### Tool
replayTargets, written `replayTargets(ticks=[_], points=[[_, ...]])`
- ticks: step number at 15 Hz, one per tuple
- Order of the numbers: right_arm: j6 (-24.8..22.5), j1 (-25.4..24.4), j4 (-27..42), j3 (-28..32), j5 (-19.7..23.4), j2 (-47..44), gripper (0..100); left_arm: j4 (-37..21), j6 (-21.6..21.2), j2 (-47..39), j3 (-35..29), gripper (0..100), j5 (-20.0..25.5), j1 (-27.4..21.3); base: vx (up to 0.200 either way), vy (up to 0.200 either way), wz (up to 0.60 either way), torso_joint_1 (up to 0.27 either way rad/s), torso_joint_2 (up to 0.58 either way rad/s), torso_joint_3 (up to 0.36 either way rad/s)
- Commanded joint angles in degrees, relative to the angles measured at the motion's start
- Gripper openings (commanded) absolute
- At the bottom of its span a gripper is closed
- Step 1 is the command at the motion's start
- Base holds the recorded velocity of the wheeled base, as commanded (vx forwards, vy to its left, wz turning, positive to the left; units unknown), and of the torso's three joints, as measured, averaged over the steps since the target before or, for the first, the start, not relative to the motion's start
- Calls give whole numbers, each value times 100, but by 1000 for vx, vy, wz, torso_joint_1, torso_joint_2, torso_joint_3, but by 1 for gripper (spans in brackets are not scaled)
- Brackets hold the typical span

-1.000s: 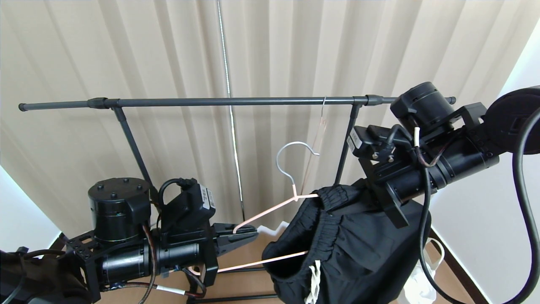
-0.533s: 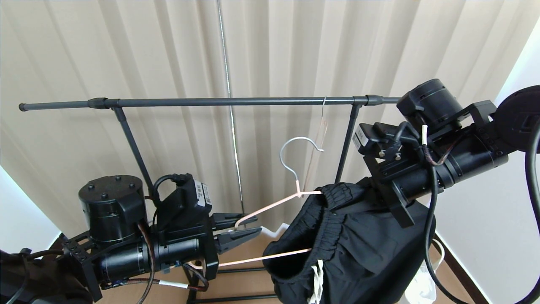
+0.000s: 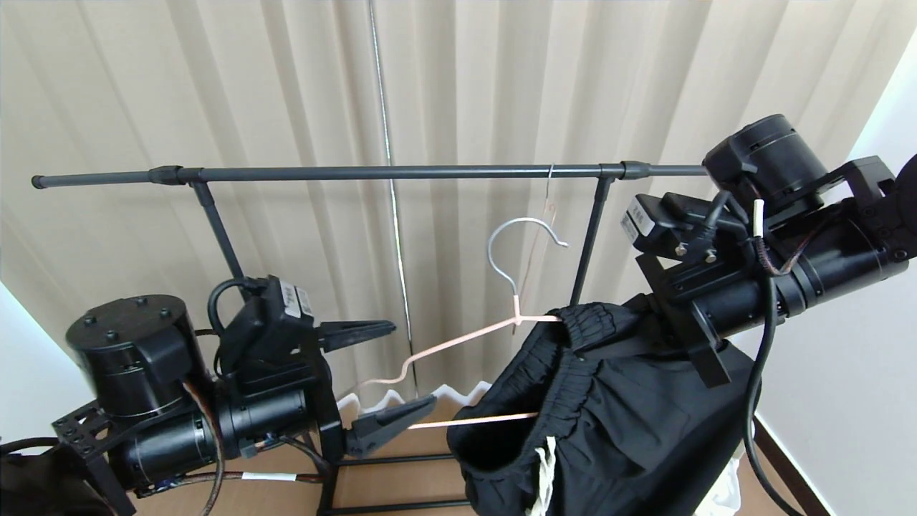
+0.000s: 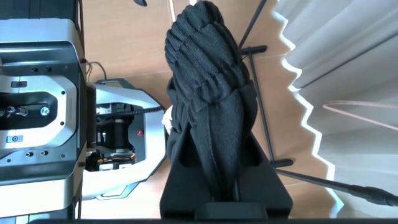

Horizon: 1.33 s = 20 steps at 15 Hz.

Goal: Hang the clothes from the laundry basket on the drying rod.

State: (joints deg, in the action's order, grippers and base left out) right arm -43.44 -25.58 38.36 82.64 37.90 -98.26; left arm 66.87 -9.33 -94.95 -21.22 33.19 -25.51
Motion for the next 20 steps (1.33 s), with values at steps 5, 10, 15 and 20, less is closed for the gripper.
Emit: replayTargets(ticks=[5, 10, 15, 20], points=[[195, 9, -110, 182, -1268, 386, 0, -1580, 1416, 935, 39, 100, -692, 460, 0, 0, 0, 0, 0, 0], [213, -202, -690, -117, -2050, 878, 0, -2723, 2233, 469, -259, 100, -911, -243, 0, 0, 0, 0, 0, 0], [195, -290, -1780, -881, -2340, 1177, 0, -2714, 2875, -718, -848, 100, -1729, -894, 0, 0, 0, 0, 0, 0], [213, -519, -2096, -1250, -2489, 1467, 0, -2705, 3095, -1140, -1604, 100, -1834, -999, 0, 0, 0, 0, 0, 0]])
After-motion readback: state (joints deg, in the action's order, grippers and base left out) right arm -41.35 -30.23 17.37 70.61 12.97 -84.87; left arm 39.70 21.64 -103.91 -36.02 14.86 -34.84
